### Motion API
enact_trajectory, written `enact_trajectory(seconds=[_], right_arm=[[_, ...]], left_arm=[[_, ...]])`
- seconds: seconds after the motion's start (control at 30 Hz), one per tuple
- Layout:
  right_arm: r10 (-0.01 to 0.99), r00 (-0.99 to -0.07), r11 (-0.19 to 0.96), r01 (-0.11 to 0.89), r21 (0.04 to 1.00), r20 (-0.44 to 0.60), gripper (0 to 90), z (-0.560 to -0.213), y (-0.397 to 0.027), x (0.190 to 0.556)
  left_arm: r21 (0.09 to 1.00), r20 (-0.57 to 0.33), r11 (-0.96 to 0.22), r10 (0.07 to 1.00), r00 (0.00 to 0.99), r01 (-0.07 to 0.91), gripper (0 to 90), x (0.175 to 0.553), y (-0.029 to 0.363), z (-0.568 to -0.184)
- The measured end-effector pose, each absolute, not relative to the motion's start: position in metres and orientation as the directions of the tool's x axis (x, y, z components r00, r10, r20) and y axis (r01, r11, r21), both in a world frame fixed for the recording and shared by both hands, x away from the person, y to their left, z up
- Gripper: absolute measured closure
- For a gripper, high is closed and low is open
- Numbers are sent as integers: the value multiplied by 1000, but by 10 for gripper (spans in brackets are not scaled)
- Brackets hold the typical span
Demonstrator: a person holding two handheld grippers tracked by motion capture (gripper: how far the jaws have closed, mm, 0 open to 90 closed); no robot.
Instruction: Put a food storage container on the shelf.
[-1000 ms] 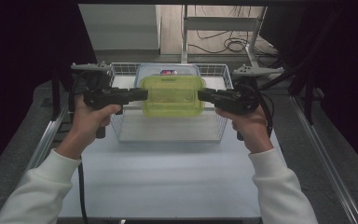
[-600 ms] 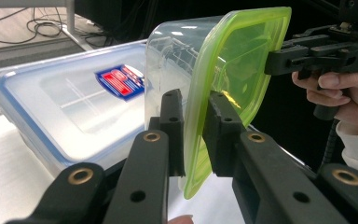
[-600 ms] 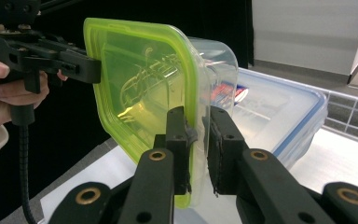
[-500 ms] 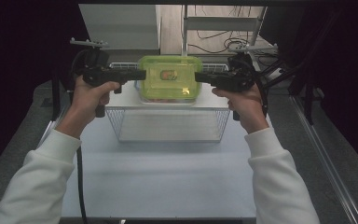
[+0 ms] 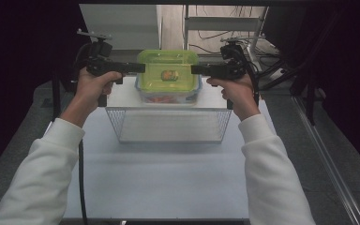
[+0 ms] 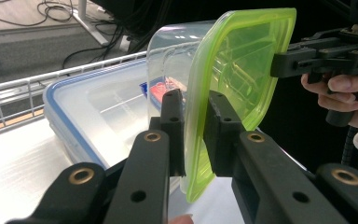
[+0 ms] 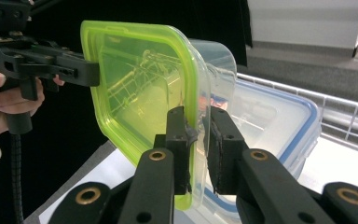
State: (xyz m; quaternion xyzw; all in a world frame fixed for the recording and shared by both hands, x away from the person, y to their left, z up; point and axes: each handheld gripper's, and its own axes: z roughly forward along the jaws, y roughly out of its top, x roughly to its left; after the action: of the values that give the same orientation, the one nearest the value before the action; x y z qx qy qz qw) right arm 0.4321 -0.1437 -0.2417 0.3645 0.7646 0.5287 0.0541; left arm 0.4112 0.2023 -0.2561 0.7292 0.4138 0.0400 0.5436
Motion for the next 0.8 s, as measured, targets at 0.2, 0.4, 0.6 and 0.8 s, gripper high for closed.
enact_trajectory(seconds=[0.2, 0.4, 0.6, 0.8], right_arm=[[605, -720, 153, 525, 837, 341, 787, -246, -145, 443], [607, -707, 128, 536, 834, 362, 778, -246, -144, 451], [628, -689, 117, 543, 832, 361, 754, -247, -141, 457], [640, -665, 86, 561, 824, 385, 722, -252, -138, 464]], left_arm=[[818, -425, -36, 635, 645, 574, 788, 418, 203, -259], [813, -444, -1, 644, 622, 582, 762, 425, 201, -262], [799, -463, 21, 658, 593, 601, 746, 433, 199, -264], [781, -495, 46, 653, 573, 623, 734, 441, 200, -269]])
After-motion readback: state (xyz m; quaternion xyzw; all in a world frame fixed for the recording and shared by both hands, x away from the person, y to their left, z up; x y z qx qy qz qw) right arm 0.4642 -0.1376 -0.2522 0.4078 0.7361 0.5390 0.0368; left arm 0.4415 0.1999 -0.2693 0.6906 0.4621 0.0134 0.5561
